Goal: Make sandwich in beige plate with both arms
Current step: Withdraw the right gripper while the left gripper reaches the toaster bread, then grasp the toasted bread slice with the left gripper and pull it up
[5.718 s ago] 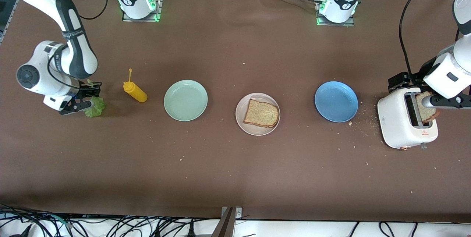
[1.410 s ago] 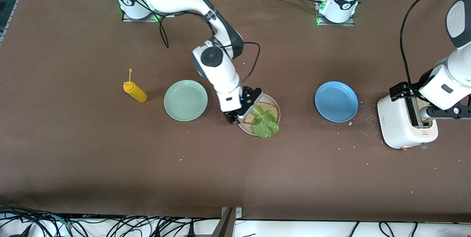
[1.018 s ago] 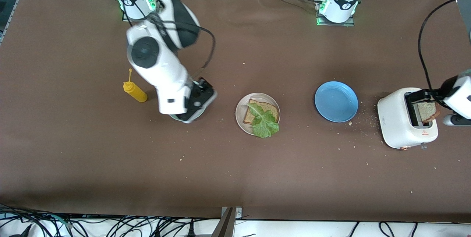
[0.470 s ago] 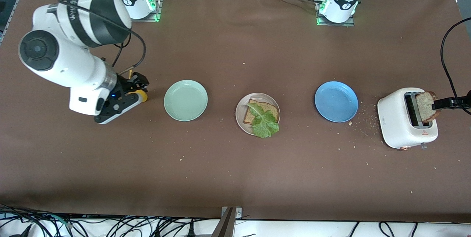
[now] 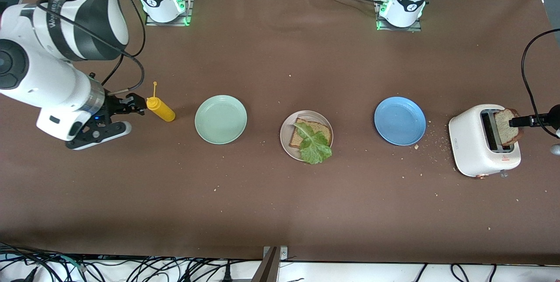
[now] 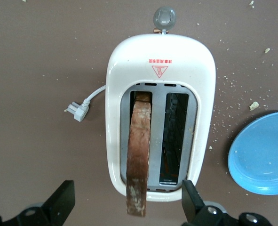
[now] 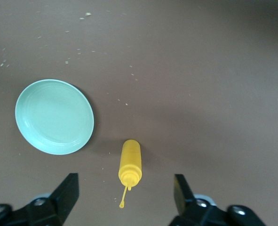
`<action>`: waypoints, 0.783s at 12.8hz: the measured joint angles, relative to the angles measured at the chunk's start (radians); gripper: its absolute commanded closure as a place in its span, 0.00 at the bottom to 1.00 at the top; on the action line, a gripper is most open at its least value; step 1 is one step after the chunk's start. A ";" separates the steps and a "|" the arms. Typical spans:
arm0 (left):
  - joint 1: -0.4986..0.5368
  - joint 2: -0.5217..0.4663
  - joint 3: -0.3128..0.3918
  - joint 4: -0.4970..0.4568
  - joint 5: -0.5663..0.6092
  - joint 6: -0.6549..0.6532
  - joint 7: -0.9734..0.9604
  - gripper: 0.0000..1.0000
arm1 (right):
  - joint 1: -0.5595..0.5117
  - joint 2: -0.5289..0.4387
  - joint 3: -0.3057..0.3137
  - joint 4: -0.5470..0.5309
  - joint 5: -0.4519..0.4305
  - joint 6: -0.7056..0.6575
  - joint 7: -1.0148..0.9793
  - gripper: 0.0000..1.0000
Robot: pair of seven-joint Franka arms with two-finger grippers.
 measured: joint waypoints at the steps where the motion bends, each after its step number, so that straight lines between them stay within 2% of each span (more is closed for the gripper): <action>1: 0.000 0.008 -0.002 -0.016 0.000 0.031 0.000 0.06 | 0.000 -0.003 -0.008 0.006 0.000 -0.009 0.028 0.01; 2: 0.000 0.015 -0.003 -0.037 0.000 0.064 0.000 0.22 | 0.000 -0.010 -0.010 0.015 0.000 -0.019 0.044 0.01; 4: 0.000 0.025 -0.003 -0.066 -0.001 0.100 0.000 0.80 | 0.001 -0.065 -0.010 0.040 -0.001 -0.063 0.063 0.01; 5: 0.001 0.027 -0.002 -0.070 -0.001 0.102 -0.001 1.00 | -0.002 -0.112 -0.010 0.046 -0.002 -0.103 0.067 0.01; 7: 0.001 0.028 -0.002 -0.070 -0.001 0.092 -0.002 1.00 | -0.023 -0.189 -0.005 0.045 -0.006 -0.227 0.077 0.01; 10: 0.002 0.030 -0.002 -0.068 -0.001 0.063 -0.002 1.00 | -0.084 -0.189 0.008 0.020 -0.009 -0.248 0.082 0.01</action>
